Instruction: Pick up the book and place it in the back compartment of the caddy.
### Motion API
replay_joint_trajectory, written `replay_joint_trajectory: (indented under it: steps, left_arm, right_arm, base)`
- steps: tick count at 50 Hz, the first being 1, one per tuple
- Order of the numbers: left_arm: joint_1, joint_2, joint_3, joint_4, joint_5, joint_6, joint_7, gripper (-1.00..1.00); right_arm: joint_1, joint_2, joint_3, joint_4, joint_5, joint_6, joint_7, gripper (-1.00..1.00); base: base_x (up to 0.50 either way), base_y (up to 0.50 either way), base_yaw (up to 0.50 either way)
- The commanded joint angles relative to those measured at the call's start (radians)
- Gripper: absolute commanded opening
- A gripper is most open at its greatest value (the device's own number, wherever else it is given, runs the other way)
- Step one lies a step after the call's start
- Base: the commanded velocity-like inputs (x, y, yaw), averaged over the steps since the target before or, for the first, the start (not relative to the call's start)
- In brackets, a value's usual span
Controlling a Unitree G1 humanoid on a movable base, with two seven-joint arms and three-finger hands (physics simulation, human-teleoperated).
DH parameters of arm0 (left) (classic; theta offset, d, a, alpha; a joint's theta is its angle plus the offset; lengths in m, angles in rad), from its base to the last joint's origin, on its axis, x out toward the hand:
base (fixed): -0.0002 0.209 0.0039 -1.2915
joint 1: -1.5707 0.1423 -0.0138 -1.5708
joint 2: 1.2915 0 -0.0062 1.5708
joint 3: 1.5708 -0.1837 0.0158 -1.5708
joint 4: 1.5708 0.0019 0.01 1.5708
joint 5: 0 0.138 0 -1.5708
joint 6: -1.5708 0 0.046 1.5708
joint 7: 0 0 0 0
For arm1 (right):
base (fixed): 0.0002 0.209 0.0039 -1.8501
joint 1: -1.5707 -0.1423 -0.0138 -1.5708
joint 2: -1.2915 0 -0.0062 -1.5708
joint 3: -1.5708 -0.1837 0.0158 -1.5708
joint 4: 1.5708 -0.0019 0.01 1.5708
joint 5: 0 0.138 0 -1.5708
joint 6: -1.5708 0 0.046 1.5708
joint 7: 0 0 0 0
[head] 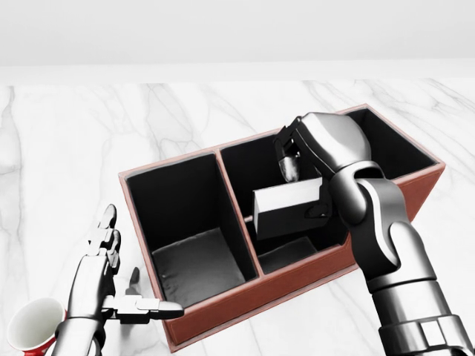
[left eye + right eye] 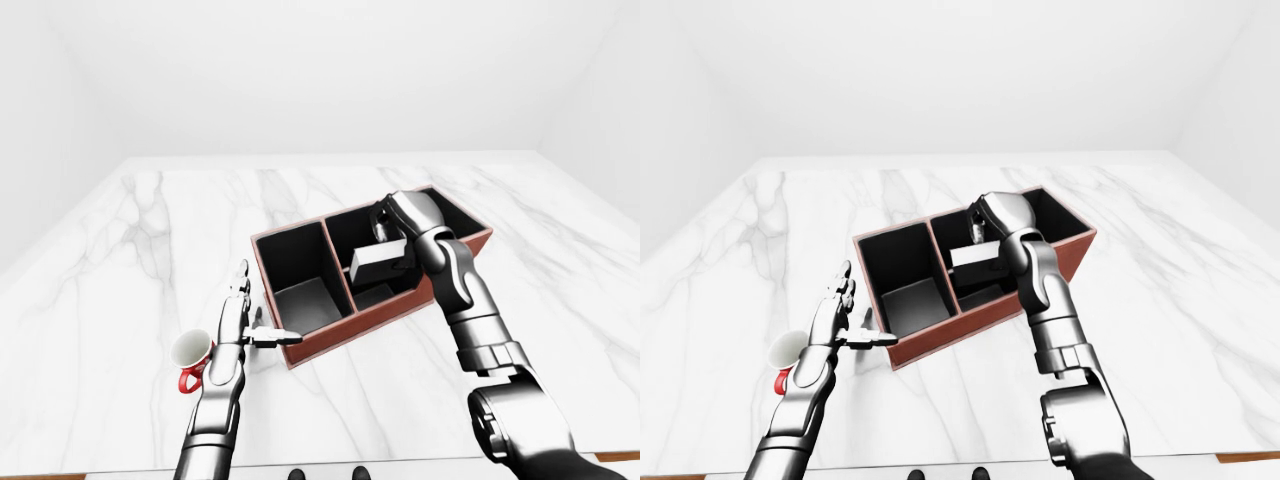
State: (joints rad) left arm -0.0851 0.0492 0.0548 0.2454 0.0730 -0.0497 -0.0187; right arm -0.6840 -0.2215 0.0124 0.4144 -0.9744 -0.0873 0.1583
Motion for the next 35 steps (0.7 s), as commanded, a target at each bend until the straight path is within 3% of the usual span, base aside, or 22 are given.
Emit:
replay_joint_trajectory:
  steps: [1, 35]
  left_arm:
    - [-0.002, 0.000, 0.000, 0.005, 0.000, -0.002, 0.001, 1.00]
    - [-0.001, -0.001, -0.002, 0.008, 0.002, -0.005, 0.001, 1.00]
  right_arm:
    - [-0.024, -0.008, -0.007, 0.053, -0.022, 0.000, -0.056, -1.00]
    - [-0.057, -0.002, 0.019, 0.232, -0.094, 0.000, -0.179, -1.00]
  base:
    - [0.00, 0.00, 0.00]
    - [0.00, 0.00, 0.00]
